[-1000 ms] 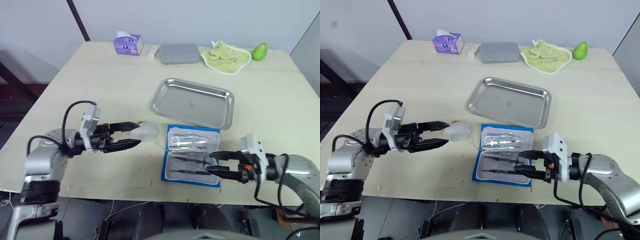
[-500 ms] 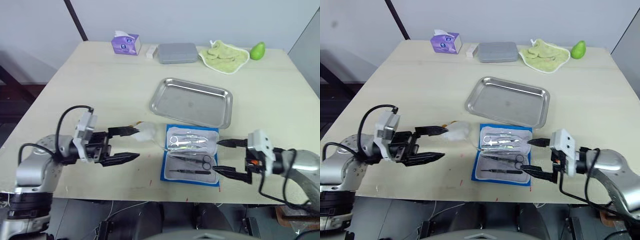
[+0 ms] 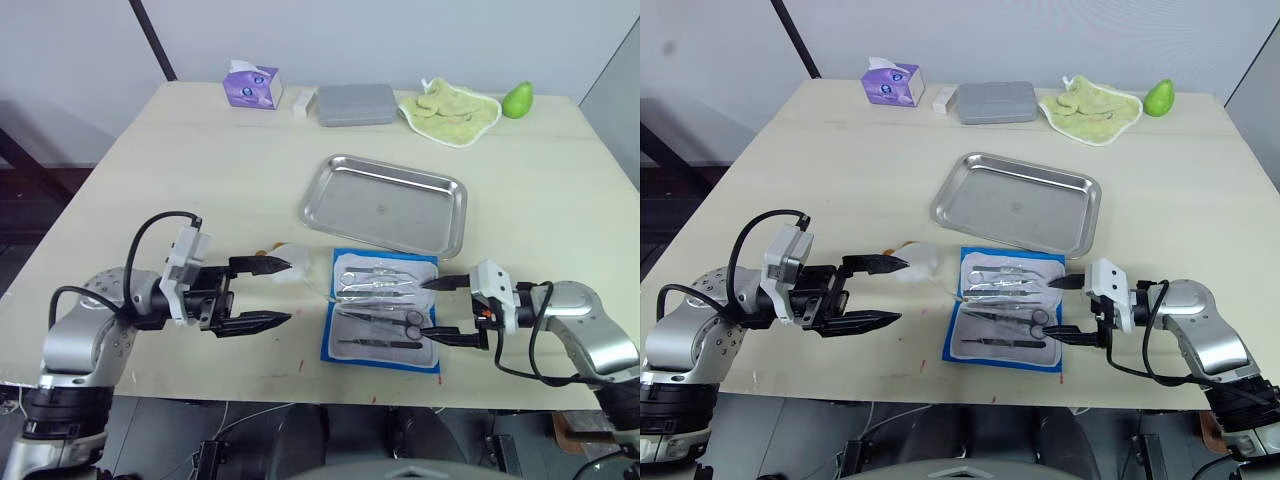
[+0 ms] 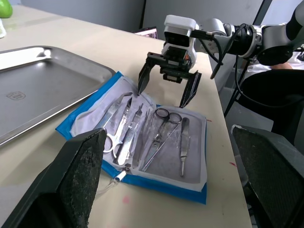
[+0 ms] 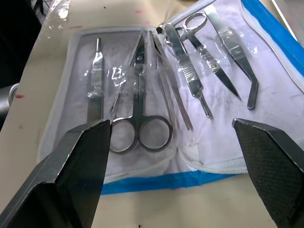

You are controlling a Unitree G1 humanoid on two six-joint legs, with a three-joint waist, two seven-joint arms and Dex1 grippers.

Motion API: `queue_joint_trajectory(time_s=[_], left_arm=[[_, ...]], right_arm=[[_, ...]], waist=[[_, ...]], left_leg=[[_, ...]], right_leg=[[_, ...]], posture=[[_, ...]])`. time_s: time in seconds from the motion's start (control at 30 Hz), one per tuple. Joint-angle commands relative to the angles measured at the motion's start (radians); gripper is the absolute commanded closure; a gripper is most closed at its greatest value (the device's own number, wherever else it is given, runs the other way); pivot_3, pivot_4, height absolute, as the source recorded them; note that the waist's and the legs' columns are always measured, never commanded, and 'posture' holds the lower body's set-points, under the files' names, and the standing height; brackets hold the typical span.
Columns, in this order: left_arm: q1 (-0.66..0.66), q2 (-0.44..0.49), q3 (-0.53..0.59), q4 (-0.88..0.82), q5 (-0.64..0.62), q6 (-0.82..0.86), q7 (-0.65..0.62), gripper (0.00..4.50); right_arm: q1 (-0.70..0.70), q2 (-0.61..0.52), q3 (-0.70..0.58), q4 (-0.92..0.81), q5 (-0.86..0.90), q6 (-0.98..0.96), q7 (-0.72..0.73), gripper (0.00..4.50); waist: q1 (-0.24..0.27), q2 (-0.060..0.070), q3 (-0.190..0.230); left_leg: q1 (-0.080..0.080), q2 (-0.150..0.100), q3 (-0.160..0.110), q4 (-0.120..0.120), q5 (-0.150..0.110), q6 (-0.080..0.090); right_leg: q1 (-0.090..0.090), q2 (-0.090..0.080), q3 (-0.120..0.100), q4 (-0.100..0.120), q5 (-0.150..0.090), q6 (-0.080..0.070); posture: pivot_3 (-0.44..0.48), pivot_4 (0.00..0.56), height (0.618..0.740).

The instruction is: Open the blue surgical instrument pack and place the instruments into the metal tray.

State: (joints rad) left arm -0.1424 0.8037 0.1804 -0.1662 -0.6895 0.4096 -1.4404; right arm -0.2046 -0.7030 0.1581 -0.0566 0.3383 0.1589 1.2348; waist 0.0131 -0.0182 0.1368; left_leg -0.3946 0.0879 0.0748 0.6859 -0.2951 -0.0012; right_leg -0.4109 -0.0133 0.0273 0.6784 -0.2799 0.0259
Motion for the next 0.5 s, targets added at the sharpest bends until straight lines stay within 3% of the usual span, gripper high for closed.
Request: queue_joint_trajectory(time_s=[0.03,0.5], left_arm=[[-0.007,0.012,-0.004,-0.017,-0.003,-0.013,-0.013,0.00],[-0.006,0.008,-0.017,0.008,0.003,-0.044,-0.023,0.00]], right_arm=[[-0.015,0.013,0.004,0.022,-0.015,-0.037,0.011,0.02],[0.010,0.108,-0.007,0.103,-0.027,-0.133,-0.011,0.02]], waist=[[0.000,0.000,0.000],[0.000,0.001,0.000]], left_leg=[[0.000,0.000,0.000,0.000,0.000,0.000],[0.000,0.000,0.000,0.000,0.000,0.000]], right_leg=[[0.000,0.000,0.000,0.000,0.000,0.000],[0.000,0.000,0.000,0.001,0.000,0.000]], posture=[[0.000,0.150,0.740],[0.000,0.150,0.740]])
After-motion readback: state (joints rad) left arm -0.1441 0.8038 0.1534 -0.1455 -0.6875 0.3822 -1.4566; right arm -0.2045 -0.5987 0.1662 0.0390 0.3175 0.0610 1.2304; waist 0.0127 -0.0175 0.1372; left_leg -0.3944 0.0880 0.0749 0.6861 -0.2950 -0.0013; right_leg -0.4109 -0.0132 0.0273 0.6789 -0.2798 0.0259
